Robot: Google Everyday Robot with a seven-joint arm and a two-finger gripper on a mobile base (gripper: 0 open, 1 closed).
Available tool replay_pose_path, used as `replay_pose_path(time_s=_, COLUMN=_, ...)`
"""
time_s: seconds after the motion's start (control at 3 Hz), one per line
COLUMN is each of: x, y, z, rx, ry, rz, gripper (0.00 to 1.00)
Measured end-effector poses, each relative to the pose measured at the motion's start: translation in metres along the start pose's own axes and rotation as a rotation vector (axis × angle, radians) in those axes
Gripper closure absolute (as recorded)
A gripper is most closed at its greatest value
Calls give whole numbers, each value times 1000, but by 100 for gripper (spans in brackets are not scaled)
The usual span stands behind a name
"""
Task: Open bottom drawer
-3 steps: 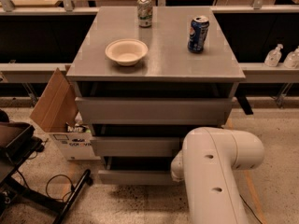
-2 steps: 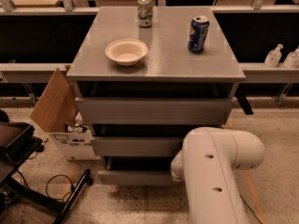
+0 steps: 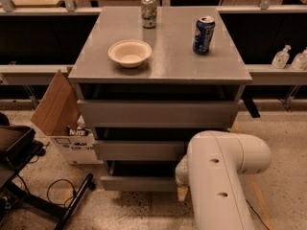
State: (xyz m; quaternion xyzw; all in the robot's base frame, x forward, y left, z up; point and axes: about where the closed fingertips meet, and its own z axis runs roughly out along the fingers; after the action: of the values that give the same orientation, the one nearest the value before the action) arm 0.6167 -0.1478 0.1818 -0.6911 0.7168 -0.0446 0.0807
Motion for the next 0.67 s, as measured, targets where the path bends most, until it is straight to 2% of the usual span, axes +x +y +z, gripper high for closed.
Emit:
replay_pose_path(time_s=0.33, x=0, y=0, z=0, rx=0, ry=0, rz=0, gripper=0)
replay_pose_path(time_s=0.67, x=0, y=2, z=1, rx=-3, ry=0, rz=0, gripper=15)
